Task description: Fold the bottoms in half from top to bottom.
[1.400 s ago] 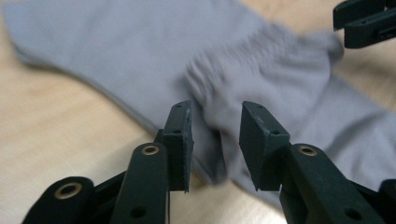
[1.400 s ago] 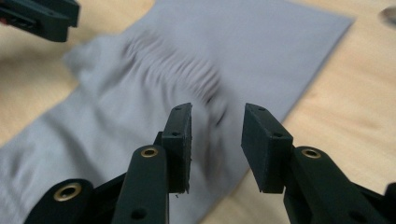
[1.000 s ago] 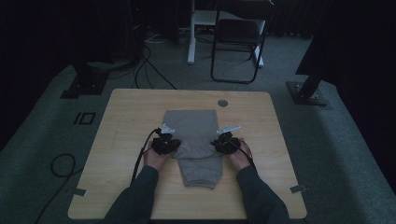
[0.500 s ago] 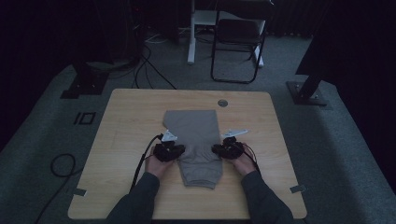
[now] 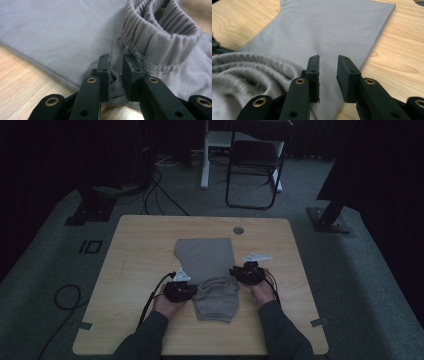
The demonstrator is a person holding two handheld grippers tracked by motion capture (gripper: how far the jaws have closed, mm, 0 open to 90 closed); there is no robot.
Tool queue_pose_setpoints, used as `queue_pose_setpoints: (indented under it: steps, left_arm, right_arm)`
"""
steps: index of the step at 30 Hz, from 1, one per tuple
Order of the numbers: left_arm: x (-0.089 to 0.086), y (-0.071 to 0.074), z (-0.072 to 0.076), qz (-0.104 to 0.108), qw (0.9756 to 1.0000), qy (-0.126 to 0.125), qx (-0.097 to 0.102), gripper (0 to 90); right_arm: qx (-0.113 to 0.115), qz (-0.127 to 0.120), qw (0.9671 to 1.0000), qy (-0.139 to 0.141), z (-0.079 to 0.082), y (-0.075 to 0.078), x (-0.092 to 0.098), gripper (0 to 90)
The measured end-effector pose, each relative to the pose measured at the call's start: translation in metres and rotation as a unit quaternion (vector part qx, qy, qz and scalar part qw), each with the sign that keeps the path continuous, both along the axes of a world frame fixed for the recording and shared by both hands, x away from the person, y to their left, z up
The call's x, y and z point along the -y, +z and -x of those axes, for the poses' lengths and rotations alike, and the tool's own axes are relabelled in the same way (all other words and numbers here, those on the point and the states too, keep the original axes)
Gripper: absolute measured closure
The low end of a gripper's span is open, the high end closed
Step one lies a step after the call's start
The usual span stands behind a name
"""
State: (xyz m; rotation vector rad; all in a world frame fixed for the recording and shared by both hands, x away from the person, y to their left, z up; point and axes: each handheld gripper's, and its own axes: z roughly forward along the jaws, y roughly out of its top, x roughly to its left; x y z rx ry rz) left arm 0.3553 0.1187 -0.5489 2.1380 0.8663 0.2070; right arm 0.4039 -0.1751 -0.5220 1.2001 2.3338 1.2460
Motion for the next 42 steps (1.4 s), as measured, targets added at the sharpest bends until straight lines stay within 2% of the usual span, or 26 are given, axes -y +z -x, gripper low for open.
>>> queue_pose_setpoints:
  steps: [4, 5, 6, 8, 9, 11, 15, 17, 19, 21, 24, 25, 26, 28, 30, 31, 32, 36, 40, 42]
  left_arm:
    - [-0.001, -0.001, 0.0, 0.003, 1.0, -0.006, -0.004, 75.9]
    - [-0.001, -0.001, 0.0, 0.005, 1.0, -0.006, -0.005, 75.4]
    - [-0.002, -0.001, 0.0, 0.006, 0.9999, -0.006, -0.005, 73.4]
    - [-0.002, 0.0, 0.001, 0.004, 0.9999, -0.01, -0.002, 72.2]
    - [-0.003, 0.0, 0.001, 0.003, 0.9999, -0.01, -0.001, 68.9]
    - [-0.005, 0.001, -0.002, 0.001, 1.0, -0.002, -0.004, 67.8]
    - [-0.009, 0.004, -0.009, 0.009, 0.9997, 0.022, -0.004, 65.1]
    - [-0.009, 0.005, -0.012, 0.011, 0.9995, 0.031, -0.001, 63.3]
    - [-0.007, 0.006, -0.012, 0.014, 0.9995, 0.029, 0.0, 63.0]
    - [-0.002, 0.007, -0.013, -0.001, 0.9996, 0.026, 0.005, 61.4]
    - [0.001, 0.007, -0.019, -0.009, 0.9993, 0.035, 0.011, 60.3]
    - [0.001, 0.007, -0.023, -0.006, 0.999, 0.042, 0.012, 60.4]
    - [0.001, 0.007, -0.027, -0.004, 0.9987, 0.049, 0.012, 60.4]
    - [0.001, 0.007, -0.035, -0.003, 0.9978, 0.064, 0.015, 60.4]
    - [0.002, 0.007, -0.044, -0.003, 0.9968, 0.077, 0.019, 60.3]
    - [0.002, 0.007, -0.049, -0.005, 0.9962, 0.084, 0.021, 60.4]
    - [0.003, 0.007, -0.054, -0.006, 0.9954, 0.092, 0.023, 60.4]
    - [0.004, 0.005, -0.071, -0.004, 0.9931, 0.115, 0.021, 60.4]
    - [0.003, 0.0, -0.083, -0.007, 0.9912, 0.131, 0.015, 60.4]
    - [0.002, -0.002, -0.085, -0.005, 0.9907, 0.135, 0.015, 60.5]
  right_arm:
    - [-0.008, 0.009, 0.9999, 0.012, -0.006, -0.004, -0.008, 70.9]
    - [-0.013, 0.016, 0.9995, 0.022, -0.007, -0.006, -0.011, 70.6]
    - [-0.027, 0.015, 0.9985, 0.044, -0.007, -0.008, -0.016, 70.5]
    - [-0.031, 0.016, 0.998, 0.053, -0.005, -0.009, -0.017, 70.5]
    - [-0.031, 0.009, 0.9971, 0.069, 0.0, -0.008, -0.017, 70.4]
    - [-0.032, 0.004, 0.9963, 0.079, 0.004, -0.007, -0.016, 69.7]
    - [-0.034, 0.013, 0.9931, 0.111, 0.017, -0.009, -0.014, 67.9]
    - [-0.034, 0.008, 0.9905, 0.133, 0.023, -0.009, -0.012, 67.5]
    - [-0.037, 0.005, 0.9896, 0.139, 0.024, -0.009, -0.011, 67.1]
    - [-0.034, 0.004, 0.9887, 0.146, 0.025, -0.008, -0.011, 65.0]
    - [-0.019, 0.019, 0.993, 0.115, 0.02, -0.008, -0.013, 58.7]
    - [-0.007, 0.026, 0.9957, 0.088, 0.013, -0.009, -0.015, 56.7]
    - [-0.007, 0.026, 0.9957, 0.088, 0.013, -0.009, -0.015, 56.7]
    - [0.002, 0.035, 0.9974, 0.063, 0.004, -0.009, -0.018, 55.6]
    - [0.014, 0.047, 0.9978, 0.045, -0.005, -0.01, -0.023, 55.1]
    - [0.026, 0.063, 0.9971, 0.032, -0.015, -0.011, -0.028, 55.1]
    - [0.026, 0.063, 0.9971, 0.032, -0.015, -0.011, -0.028, 55.1]
    - [0.034, 0.077, 0.9964, 0.001, -0.039, -0.013, -0.036, 55.5]
    - [0.027, 0.074, 0.9967, -0.018, -0.054, -0.017, -0.038, 55.6]
    - [0.015, 0.077, 0.9966, -0.025, -0.06, -0.022, -0.038, 55.6]
